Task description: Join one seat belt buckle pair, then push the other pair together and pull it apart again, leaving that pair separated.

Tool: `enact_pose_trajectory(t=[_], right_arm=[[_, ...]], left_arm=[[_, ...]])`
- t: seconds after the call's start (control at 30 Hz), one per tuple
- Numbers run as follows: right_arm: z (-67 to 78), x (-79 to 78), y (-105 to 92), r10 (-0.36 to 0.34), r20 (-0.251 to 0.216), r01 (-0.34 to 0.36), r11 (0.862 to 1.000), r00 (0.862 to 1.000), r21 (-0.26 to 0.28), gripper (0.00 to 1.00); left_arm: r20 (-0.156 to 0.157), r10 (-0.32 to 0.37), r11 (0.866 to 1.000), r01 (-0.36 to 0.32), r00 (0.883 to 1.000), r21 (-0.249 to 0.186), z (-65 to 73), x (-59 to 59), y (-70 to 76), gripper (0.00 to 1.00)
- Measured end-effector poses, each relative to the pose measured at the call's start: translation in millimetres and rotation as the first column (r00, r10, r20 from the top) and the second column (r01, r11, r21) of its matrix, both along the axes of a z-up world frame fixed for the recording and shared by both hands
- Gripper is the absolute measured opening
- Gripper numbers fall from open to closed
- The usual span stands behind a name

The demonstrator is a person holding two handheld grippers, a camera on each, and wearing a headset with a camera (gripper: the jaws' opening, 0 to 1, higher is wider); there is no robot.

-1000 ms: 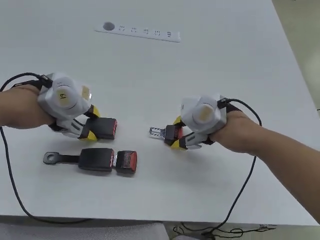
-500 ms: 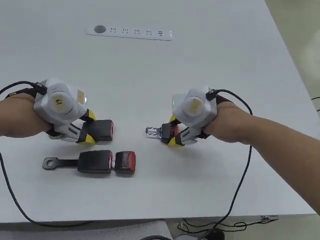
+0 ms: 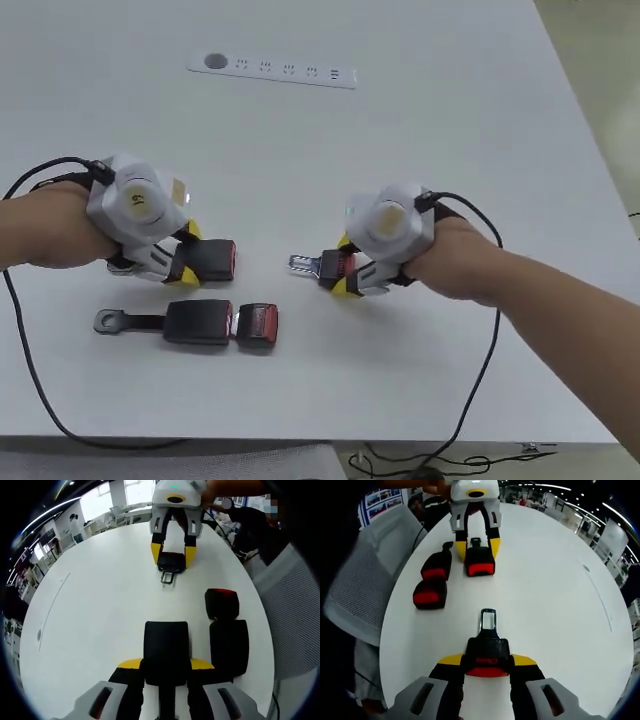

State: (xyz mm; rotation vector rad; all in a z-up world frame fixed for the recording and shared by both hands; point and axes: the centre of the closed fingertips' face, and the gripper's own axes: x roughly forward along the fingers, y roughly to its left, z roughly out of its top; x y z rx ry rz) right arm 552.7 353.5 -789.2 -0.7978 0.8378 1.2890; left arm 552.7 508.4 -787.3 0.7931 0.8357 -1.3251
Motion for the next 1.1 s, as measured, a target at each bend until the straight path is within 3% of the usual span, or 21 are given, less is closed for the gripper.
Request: enact_pose_trajectory(t=[0.3, 0.47, 0.7, 0.93, 1.1], right_arm=[[-1.0, -12.5, 44.1, 0.002, -0.008, -0.002, 1.0, 1.0, 0.022, 0.32], [-0.3, -8.5, 59.7, -0.005, -0.008, 0.006, 1.0, 1.0, 0.026, 0.32], [-2.1, -5.2, 71.7, 0.011, -0.006, -0.01, 1.0, 1.0, 0.026, 0.32], [0.3, -6.7, 79.8, 0.072, 0.049, -0.073, 0.997, 0.996, 0.011, 0.32], [-1.6, -3.1, 82.7, 0.094, 0.042, -0.095, 0.995, 0.995, 0.02, 0.32]], left_arm=[[0.001, 0.005, 1.0, -0.005, 1.0, 0.003, -0.7, -1.6, -0.3, 0.34], [0.0, 0.006, 1.0, -0.006, 1.0, 0.012, -2.2, -1.5, 0.3, 0.34], [0.004, 0.016, 1.0, -0.016, 1.0, 0.02, -3.0, -2.0, 0.5, 0.34], [0.011, 0.004, 0.999, -0.004, 1.0, 0.032, -2.8, -2.4, -0.1, 0.33], [0.016, -0.013, 0.999, 0.012, 1.0, 0.04, -2.4, -3.0, -1.2, 0.33]])
